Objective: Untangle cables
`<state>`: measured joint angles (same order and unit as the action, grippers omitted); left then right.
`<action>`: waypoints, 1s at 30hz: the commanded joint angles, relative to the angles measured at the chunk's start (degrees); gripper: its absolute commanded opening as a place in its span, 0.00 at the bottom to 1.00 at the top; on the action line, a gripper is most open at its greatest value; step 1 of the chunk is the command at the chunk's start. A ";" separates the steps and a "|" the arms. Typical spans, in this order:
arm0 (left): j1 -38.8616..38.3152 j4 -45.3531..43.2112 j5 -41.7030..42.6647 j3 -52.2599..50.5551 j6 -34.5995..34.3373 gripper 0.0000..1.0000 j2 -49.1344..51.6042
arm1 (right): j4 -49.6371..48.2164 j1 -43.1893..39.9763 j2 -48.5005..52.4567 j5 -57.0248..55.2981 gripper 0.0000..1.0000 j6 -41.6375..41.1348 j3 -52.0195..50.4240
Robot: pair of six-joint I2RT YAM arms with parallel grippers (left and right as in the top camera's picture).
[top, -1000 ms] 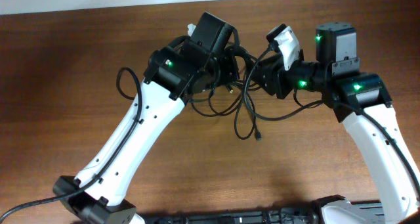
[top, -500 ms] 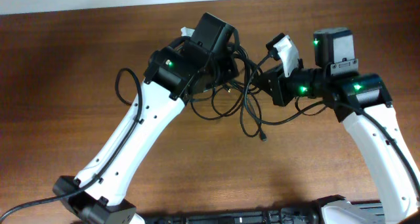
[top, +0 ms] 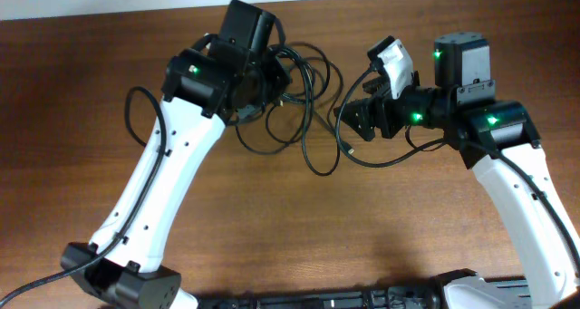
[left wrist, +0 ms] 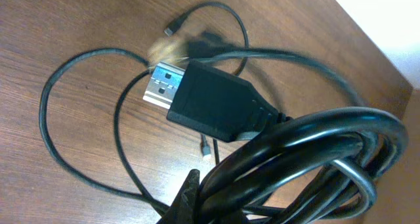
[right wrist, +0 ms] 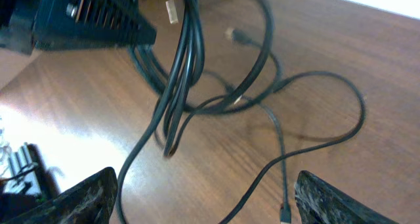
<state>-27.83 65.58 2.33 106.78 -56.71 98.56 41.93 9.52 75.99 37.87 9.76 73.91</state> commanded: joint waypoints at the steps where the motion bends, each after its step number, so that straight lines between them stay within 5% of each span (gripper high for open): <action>1: -2.51 -0.15 -0.61 0.94 2.40 0.00 -0.98 | -0.83 -0.17 -0.39 -1.27 0.86 0.22 0.35; 6: -6.25 -0.35 -0.63 0.94 4.92 0.00 -0.98 | -0.83 -0.15 -0.39 -0.98 0.80 0.24 0.35; 13: -8.20 -0.61 -0.74 0.94 5.42 0.00 -0.98 | -0.85 -0.15 -0.39 -0.81 0.46 0.24 0.35; 20: -9.29 -1.64 -0.09 0.94 5.42 0.00 -0.98 | -0.85 -0.15 -0.39 -0.83 0.45 0.24 0.35; 24: -9.29 -1.68 0.04 0.94 5.42 0.00 -0.98 | -0.85 -0.15 -0.39 -0.83 0.04 0.24 0.35; 30: -9.29 -1.70 -0.44 0.94 5.40 0.00 -0.98 | -0.81 -0.15 -0.39 -0.48 0.04 0.22 0.35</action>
<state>-37.01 64.25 2.31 106.78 -52.21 98.56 41.28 9.50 75.96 37.30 9.63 73.91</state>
